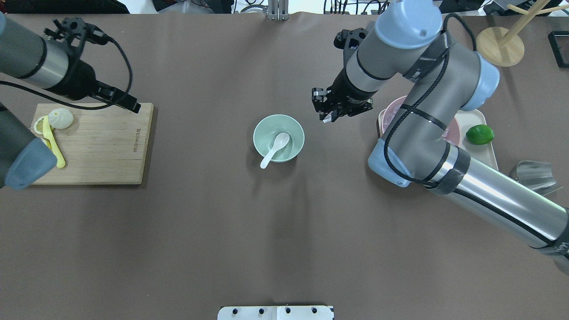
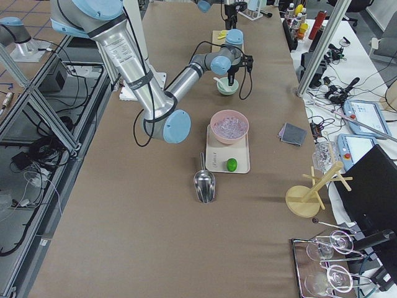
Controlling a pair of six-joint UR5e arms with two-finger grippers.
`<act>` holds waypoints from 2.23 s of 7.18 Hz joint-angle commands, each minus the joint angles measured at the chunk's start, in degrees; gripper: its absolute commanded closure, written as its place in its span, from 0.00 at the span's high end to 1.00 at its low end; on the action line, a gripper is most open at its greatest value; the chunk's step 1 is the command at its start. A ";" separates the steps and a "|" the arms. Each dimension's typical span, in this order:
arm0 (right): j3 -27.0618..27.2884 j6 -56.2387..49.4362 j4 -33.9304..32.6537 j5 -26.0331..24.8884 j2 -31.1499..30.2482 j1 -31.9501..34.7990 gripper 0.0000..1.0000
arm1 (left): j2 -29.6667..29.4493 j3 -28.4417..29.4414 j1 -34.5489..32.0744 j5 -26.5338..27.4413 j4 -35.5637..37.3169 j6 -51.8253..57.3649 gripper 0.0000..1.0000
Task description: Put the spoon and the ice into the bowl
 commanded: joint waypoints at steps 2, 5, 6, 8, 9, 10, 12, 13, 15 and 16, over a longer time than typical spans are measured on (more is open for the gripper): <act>-9.02 7.14 8.31 -6.35 5.59 -5.37 0.14 | 3.85 -1.51 -4.40 -2.98 0.09 4.95 0.97; -4.49 6.44 7.97 -4.71 1.58 -4.17 1.00 | 4.73 -1.95 -5.01 -2.98 0.17 4.86 0.97; 0.86 5.83 7.36 -1.47 -3.24 -1.20 1.00 | 4.82 -1.95 -5.28 -2.90 0.44 4.86 0.97; 9.57 -4.30 3.94 7.49 -14.22 10.73 1.00 | 8.66 -2.22 -8.60 -3.42 0.44 5.12 0.97; 11.96 -14.03 1.40 10.39 -18.89 16.18 1.00 | 11.21 -2.04 -10.54 -4.73 0.44 6.95 0.97; 13.99 -21.96 0.68 11.55 -24.68 20.50 1.00 | 14.89 -2.13 -12.56 -5.00 0.18 11.24 0.97; 14.36 -40.66 -0.99 13.14 -34.53 29.64 1.00 | 23.23 -1.95 -17.92 -9.11 -0.34 20.84 0.97; 13.75 -50.59 -3.87 13.15 -38.06 33.25 1.00 | 26.75 -2.13 -19.77 -9.05 -2.44 20.86 0.97; 11.99 -67.06 -10.11 12.54 -40.90 39.85 1.00 | 29.59 -1.78 -24.77 -9.31 -2.99 20.77 0.97; 10.25 -70.26 -11.18 12.62 -41.43 40.75 1.00 | 29.69 -1.08 -26.19 -9.31 -2.99 20.86 0.97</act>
